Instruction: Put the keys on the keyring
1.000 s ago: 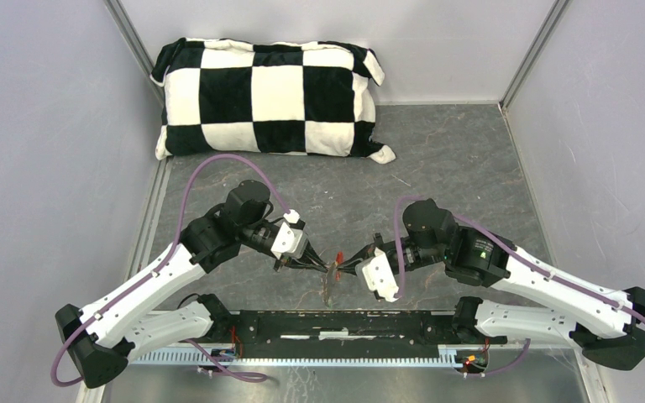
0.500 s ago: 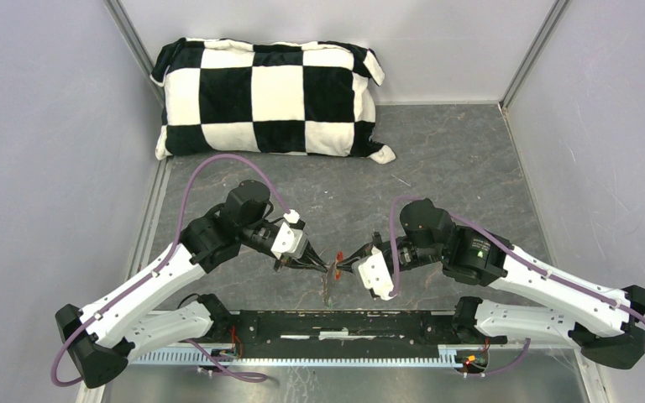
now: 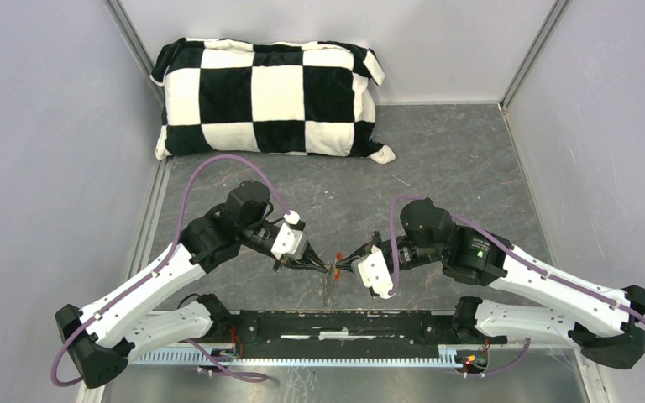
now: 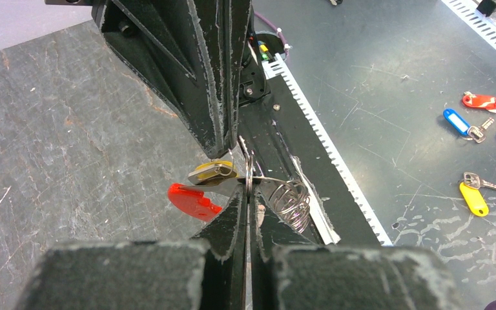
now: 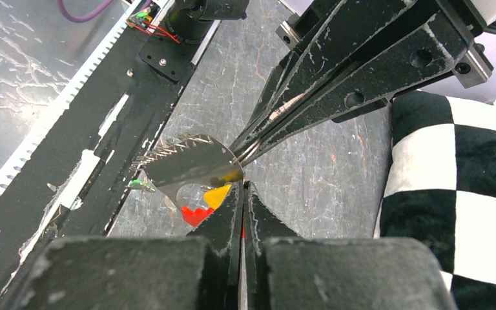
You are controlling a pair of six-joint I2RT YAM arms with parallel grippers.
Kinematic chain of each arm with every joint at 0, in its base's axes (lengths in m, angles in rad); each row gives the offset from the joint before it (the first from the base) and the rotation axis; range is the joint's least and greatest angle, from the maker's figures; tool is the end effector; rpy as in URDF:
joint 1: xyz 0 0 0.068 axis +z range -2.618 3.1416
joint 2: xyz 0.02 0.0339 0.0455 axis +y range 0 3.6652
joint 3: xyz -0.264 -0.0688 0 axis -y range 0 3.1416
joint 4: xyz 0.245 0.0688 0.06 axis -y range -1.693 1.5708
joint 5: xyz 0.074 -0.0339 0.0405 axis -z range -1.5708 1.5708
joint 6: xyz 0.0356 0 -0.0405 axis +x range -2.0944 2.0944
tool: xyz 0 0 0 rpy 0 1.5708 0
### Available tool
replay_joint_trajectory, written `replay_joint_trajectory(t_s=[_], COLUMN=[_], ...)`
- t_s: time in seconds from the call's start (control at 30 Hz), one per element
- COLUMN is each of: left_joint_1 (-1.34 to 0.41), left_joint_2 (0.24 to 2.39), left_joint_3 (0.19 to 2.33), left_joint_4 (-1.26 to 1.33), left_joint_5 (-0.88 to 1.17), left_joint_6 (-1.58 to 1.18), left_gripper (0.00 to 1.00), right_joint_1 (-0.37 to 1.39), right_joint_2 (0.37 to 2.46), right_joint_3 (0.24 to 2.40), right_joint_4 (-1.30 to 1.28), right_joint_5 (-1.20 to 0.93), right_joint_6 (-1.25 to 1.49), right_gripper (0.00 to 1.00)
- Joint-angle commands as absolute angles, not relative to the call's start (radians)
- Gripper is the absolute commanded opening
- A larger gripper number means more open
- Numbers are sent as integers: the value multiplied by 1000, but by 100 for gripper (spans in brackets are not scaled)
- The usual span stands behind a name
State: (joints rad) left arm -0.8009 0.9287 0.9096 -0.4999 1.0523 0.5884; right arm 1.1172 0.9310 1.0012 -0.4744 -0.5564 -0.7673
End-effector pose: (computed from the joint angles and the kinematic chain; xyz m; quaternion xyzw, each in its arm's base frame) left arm 0.1084 -0.1562 0.3348 0.6724 0.4132 -0.4779 0.3856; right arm 0.0700 0.1866 0.3613 -0.7381 0.3495 0.3179 0.4816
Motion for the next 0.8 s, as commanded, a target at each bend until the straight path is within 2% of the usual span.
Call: replay_joint_trajectory(t_s=[0.0, 0.53, 0.77], left_joint_1=[-804, -804, -804], left_joint_2=[917, 914, 909], left_joint_3=[938, 934, 934], left_joint_4=[-485, -467, -478], left_joint_5=[1063, 1043, 1058], left_joint_6=[625, 596, 616], left_gripper=[2, 2, 2], right_joint_1=[1114, 1114, 1112], right_joint_2=[934, 935, 919], right_joint_3=[1022, 1018, 984], right_joint_4=[-433, -422, -434], right_joint_5=[-592, -608, -522], right_joint_6=[-755, -750, -724], right_gripper=[0, 0, 0])
